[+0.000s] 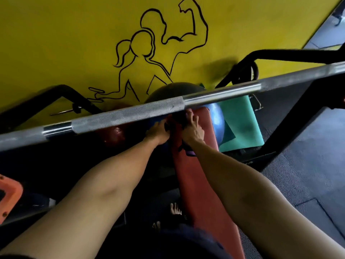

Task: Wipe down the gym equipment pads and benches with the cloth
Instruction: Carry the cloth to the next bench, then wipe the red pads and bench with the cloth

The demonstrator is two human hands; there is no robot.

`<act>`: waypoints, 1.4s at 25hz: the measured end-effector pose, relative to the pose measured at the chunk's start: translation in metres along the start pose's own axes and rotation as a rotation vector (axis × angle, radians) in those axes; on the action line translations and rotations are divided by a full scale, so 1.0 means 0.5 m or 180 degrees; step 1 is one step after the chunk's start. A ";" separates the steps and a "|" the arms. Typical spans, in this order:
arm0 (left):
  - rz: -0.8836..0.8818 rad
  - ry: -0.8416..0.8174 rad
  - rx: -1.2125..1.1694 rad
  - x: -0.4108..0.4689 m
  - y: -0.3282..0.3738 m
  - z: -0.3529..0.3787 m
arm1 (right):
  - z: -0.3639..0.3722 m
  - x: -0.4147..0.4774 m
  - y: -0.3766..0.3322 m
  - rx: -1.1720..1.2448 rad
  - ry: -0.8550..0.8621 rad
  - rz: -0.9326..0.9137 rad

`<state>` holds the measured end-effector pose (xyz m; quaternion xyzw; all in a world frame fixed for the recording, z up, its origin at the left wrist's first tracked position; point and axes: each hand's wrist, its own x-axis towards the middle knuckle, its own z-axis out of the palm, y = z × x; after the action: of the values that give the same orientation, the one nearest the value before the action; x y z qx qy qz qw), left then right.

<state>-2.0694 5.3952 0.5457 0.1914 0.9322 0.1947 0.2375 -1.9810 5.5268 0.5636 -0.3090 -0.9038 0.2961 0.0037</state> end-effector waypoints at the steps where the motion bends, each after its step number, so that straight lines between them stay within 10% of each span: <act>1: -0.0055 0.0032 -0.0023 0.010 0.001 0.000 | 0.011 0.017 -0.001 -0.0077 0.0082 -0.0033; 11: -0.0040 0.0006 0.0050 0.085 0.001 0.033 | 0.119 0.100 0.010 -0.0656 -0.0603 -0.0261; 35: 0.0198 0.1067 -0.1392 0.105 0.002 0.160 | 0.109 0.102 0.229 -0.0951 0.0489 -0.0892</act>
<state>-2.0706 5.4416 0.4617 0.1292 0.8881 0.4274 0.1095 -1.9691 5.5988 0.4480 -0.1992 -0.9688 0.1310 0.0678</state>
